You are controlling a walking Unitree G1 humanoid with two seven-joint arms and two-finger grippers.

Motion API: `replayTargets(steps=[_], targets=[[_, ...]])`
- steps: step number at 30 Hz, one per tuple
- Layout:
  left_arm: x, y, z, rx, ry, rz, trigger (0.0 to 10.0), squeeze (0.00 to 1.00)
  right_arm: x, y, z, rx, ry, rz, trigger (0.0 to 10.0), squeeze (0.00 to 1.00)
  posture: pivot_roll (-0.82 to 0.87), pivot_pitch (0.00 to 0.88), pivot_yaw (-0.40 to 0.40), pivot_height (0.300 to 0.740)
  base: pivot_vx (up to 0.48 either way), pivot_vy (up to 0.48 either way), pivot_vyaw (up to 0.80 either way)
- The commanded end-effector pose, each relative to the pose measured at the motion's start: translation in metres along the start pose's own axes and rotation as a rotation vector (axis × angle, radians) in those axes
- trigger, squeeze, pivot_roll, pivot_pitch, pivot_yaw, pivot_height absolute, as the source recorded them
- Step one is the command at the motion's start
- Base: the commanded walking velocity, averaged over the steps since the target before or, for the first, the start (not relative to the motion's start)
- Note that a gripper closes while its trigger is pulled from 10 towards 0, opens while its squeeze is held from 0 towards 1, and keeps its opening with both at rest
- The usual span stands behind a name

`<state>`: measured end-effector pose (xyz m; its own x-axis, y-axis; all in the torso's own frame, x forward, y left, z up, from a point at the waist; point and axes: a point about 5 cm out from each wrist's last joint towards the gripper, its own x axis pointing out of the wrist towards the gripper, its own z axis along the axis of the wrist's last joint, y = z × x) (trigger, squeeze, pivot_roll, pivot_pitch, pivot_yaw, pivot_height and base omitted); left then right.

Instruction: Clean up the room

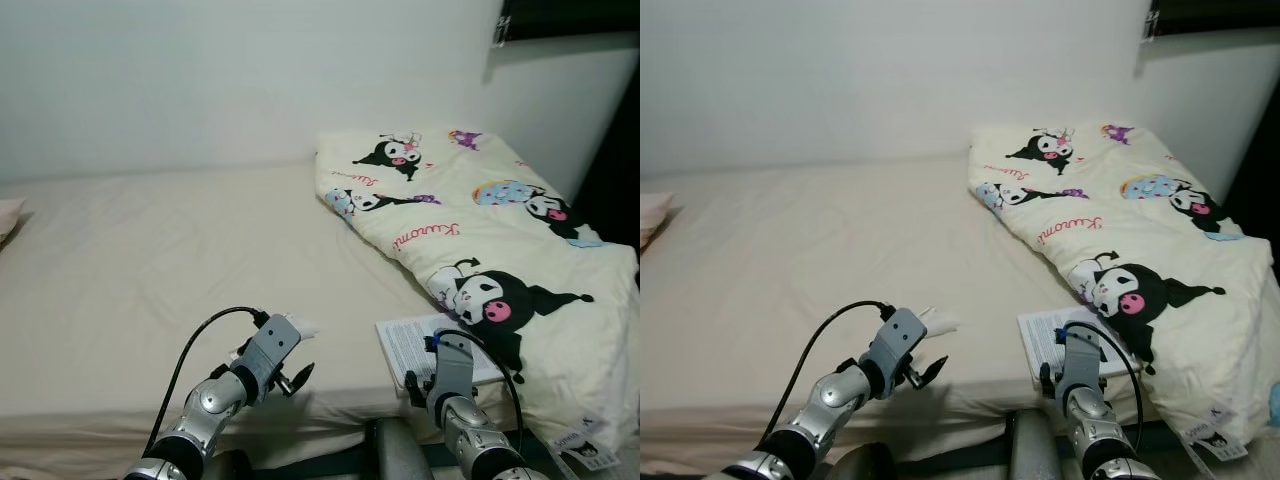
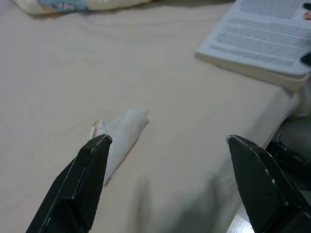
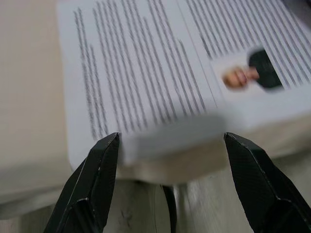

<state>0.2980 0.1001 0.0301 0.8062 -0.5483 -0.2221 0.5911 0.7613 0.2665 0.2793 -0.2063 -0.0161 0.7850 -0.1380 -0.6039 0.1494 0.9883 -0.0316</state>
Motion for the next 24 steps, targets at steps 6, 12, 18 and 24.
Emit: replayTargets(steps=[6, 12, 18, 24], targets=[[0.004, 0.004, 0.005, -0.03, -0.007, 0.043, 10.0, 0.0, 0.0, 0.004, -0.002, 0.022, -0.001, 0.005, 10.0, 0.0, -0.18, 0.084, 0.064, 0.586, 0.0, 0.0, 0.0], [0.004, 0.004, 0.005, -0.063, -0.007, 0.067, 10.0, 0.0, 0.0, 0.003, -0.001, 0.029, -0.008, 0.005, 10.0, 0.0, -0.17, 0.085, 0.064, 0.586, 0.0, 0.0, 0.0], [0.004, 0.002, 0.003, -0.063, -0.005, 0.069, 10.0, 0.0, 0.0, 0.005, 0.0, 0.032, -0.016, 0.009, 10.0, 0.0, -0.17, 0.084, 0.062, 0.586, 0.0, 0.0, 0.0], [0.011, 0.013, 0.02, -0.114, -0.073, 0.164, 10.0, 0.0, 0.0, 0.005, 0.004, 0.031, -0.042, 0.013, 10.0, 0.0, -0.18, 0.083, 0.061, 0.586, 0.0, 0.0, 0.0]])
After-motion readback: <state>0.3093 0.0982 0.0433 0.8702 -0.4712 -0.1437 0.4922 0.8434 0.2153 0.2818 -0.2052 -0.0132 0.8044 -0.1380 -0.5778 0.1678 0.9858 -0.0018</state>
